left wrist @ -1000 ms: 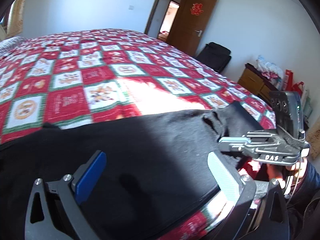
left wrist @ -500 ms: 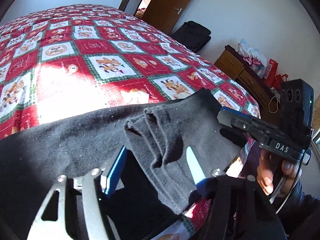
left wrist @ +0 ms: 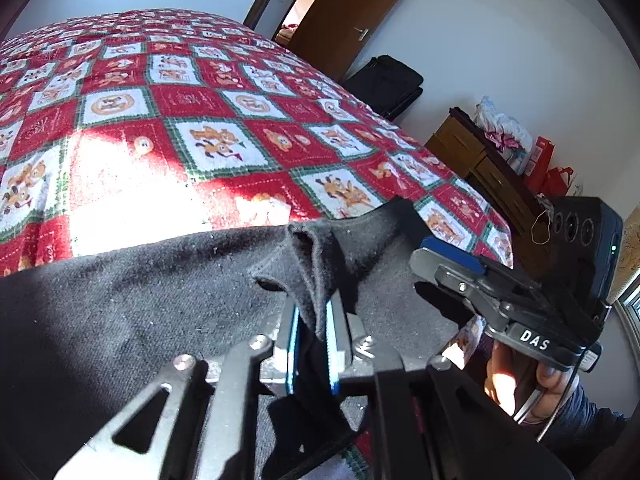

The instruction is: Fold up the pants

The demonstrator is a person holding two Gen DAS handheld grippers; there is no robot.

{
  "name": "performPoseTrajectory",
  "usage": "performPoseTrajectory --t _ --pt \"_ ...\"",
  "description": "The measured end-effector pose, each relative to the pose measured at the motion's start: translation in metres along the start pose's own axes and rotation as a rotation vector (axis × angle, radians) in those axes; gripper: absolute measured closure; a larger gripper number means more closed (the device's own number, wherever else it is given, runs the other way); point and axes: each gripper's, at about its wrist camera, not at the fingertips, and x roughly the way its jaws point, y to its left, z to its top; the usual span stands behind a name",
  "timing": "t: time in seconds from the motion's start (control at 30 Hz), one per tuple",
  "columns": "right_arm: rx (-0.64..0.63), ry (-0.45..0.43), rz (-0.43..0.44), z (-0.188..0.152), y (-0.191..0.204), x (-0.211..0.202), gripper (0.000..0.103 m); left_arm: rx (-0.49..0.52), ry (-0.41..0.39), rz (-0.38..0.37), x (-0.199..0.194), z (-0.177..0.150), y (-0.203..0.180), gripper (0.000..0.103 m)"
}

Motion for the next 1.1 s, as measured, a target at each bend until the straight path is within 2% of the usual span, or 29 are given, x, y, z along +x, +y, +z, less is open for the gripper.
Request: performPoseTrajectory --t 0.13,0.4,0.63,0.87,1.03,1.1 --pt "-0.022 -0.029 -0.006 0.001 0.003 -0.005 0.052 -0.014 -0.045 -0.013 -0.024 0.005 0.005 0.091" --pt "-0.091 -0.013 -0.061 -0.001 0.019 -0.001 0.052 -0.068 -0.097 0.034 -0.052 0.001 0.037 0.091" --pt "-0.095 0.023 -0.064 0.001 0.031 0.007 0.052 -0.077 -0.098 0.091 -0.062 -0.008 0.051 0.091" --pt "-0.130 0.040 -0.050 -0.001 0.049 0.016 0.052 -0.165 -0.081 0.128 -0.072 -0.011 0.074 0.091" --pt "-0.148 0.046 -0.059 -0.005 0.053 0.019 0.051 -0.218 -0.062 0.130 -0.072 -0.013 0.089 0.091" --pt "-0.149 0.039 -0.051 -0.006 0.054 0.018 0.051 -0.242 -0.064 0.102 -0.074 -0.015 0.092 0.091"
